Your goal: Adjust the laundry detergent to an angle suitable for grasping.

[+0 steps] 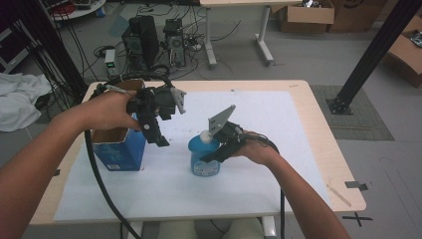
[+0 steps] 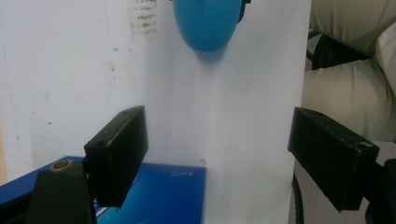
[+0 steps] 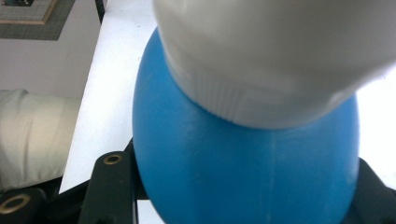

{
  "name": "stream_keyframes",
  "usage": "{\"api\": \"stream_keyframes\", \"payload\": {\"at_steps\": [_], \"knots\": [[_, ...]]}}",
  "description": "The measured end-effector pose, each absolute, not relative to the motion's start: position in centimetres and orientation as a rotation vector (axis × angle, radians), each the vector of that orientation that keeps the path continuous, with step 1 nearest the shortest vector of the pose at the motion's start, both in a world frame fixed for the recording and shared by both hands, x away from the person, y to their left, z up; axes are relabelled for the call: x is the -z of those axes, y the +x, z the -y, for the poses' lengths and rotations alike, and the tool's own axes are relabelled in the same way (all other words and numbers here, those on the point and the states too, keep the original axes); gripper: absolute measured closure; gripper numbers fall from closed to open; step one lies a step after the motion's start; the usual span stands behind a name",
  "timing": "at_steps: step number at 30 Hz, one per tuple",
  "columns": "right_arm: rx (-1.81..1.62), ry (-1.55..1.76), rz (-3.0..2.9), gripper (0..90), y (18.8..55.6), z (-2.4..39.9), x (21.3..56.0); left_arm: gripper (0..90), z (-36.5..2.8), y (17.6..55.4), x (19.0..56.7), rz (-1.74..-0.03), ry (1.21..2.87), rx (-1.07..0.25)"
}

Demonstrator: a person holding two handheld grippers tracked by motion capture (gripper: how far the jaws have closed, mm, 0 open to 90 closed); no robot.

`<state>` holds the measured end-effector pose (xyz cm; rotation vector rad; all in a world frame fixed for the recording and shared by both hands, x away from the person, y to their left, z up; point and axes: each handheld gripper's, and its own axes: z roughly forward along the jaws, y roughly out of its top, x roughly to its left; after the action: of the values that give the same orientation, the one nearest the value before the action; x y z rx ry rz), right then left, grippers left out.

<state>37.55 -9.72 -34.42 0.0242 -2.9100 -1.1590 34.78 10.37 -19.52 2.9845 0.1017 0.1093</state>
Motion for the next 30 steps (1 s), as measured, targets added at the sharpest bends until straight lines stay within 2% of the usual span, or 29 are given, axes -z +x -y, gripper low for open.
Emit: {"api": "stream_keyframes", "payload": {"at_steps": [5, 8, 15, 21, 30], "knots": [[1.165, -0.04, 2.881, 41.0, 37.8, 10.0, 34.6, 20.7, -10.2, 34.8, 19.6, -0.096, 2.988, -0.108], [1.158, -0.107, 2.853, 28.1, 37.8, 9.9, 34.7, 20.7, -10.1, 34.7, 19.6, -0.089, 2.986, -0.115], [1.155, -0.135, 2.876, 19.2, 37.3, 10.5, 33.5, 20.7, -10.1, 34.7, 19.6, -0.094, 2.984, -0.119], [1.176, -0.18, 2.911, 15.3, 37.1, 11.9, 32.1, 20.7, -10.0, 34.6, 19.5, -0.088, 2.98, -0.12], [1.179, -0.231, 2.947, 15.4, 36.7, 14.2, 30.3, 20.6, -10.0, 34.6, 19.4, -0.086, 2.977, -0.131]]}}
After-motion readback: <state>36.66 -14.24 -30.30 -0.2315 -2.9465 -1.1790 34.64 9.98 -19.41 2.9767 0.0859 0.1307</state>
